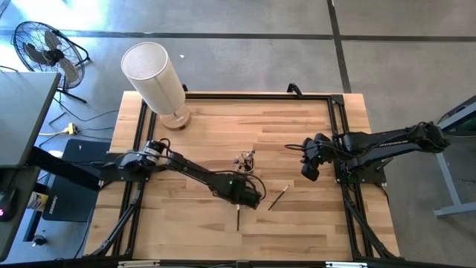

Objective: Put items in baskets/containers
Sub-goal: Put the eyeshadow brush into the wire organizer

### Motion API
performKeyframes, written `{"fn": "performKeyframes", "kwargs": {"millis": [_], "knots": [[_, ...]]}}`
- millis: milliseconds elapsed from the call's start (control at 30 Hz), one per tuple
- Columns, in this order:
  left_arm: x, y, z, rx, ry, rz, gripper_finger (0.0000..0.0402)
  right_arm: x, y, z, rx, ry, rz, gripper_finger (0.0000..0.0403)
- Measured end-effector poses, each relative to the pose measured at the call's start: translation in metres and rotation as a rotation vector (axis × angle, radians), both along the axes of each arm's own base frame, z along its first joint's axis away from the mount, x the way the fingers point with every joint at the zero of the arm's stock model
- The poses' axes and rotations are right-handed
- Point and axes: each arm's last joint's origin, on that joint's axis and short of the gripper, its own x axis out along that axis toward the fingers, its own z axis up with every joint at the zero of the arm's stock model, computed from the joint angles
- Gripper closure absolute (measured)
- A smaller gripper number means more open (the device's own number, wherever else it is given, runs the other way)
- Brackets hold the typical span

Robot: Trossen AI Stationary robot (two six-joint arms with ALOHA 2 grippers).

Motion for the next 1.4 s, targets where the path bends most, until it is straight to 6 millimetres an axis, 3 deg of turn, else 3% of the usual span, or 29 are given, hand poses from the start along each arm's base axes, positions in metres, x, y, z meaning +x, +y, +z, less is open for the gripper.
{"fn": "performKeyframes", "kwargs": {"millis": [200, 367, 600, 733, 867, 1167, 1300, 1400], "knots": [[-0.003, -0.011, 0.039, 0.192, -0.061, 0.015, 0.0400, 0.000, 0.000, 0.000, -0.003, 0.000, -0.002, 0.0306], [-0.015, -0.019, 0.090, 0.362, -0.154, -0.019, 0.0401, 0.000, 0.000, 0.000, -0.003, -0.004, -0.002, 0.0306], [-0.036, -0.002, 0.176, 0.819, -0.282, -0.089, 0.0401, 0.002, 0.000, 0.002, 0.003, -0.035, -0.019, 0.0306], [-0.037, 0.013, 0.201, 0.988, -0.256, -0.193, 0.0401, 0.004, 0.000, 0.003, 0.007, -0.059, -0.032, 0.0306], [-0.026, 0.032, 0.215, 1.022, -0.285, -0.248, 0.0401, 0.006, 0.000, 0.005, 0.024, -0.100, -0.057, 0.0306], [0.003, 0.070, 0.205, 0.980, -0.353, -0.584, 0.0401, 0.011, -0.001, 0.008, 0.052, -0.178, -0.140, 0.0306], [0.005, 0.085, 0.204, 0.988, -0.464, -0.698, 0.0401, 0.014, -0.001, 0.010, 0.067, -0.215, -0.182, 0.0306], [-0.014, 0.099, 0.207, 0.982, -0.523, -0.756, 0.0401, 0.016, -0.001, 0.012, 0.079, -0.247, -0.213, 0.0306]]}}
